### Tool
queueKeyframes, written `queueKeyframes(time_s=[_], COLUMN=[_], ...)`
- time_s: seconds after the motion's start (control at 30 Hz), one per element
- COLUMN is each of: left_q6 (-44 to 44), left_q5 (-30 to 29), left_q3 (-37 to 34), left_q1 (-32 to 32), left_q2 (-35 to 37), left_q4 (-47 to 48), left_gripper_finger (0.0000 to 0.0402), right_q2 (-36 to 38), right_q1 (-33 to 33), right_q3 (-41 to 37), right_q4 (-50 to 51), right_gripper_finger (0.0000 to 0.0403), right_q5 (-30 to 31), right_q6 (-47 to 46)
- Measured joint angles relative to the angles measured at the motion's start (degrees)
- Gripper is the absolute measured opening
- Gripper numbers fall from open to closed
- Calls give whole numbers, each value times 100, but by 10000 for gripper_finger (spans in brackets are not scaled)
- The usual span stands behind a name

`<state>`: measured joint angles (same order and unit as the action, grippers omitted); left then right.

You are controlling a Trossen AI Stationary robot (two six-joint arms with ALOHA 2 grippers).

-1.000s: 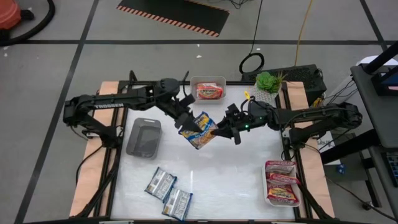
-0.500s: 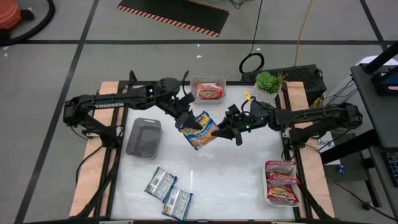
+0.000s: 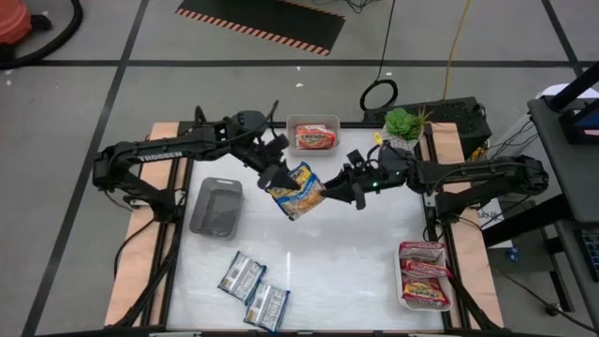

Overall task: Sort Maruchan noodles
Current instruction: Put the top blue noodle pack into the black bin

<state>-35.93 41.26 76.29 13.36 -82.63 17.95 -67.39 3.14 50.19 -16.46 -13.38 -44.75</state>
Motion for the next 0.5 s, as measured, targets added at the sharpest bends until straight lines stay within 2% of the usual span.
queueKeyframes(time_s=[0.27,0.5], left_q6=[1337,2792], left_q5=[142,69], left_q3=[3,11], left_q1=[254,541], left_q2=[406,665], left_q4=[296,1795], left_gripper_finger=[126,126], right_q2=[278,444], right_q1=[344,521], right_q3=[0,-6], right_q4=[217,555], right_gripper_finger=[238,253], right_q5=[-10,-5], right_q6=[-254,-176])
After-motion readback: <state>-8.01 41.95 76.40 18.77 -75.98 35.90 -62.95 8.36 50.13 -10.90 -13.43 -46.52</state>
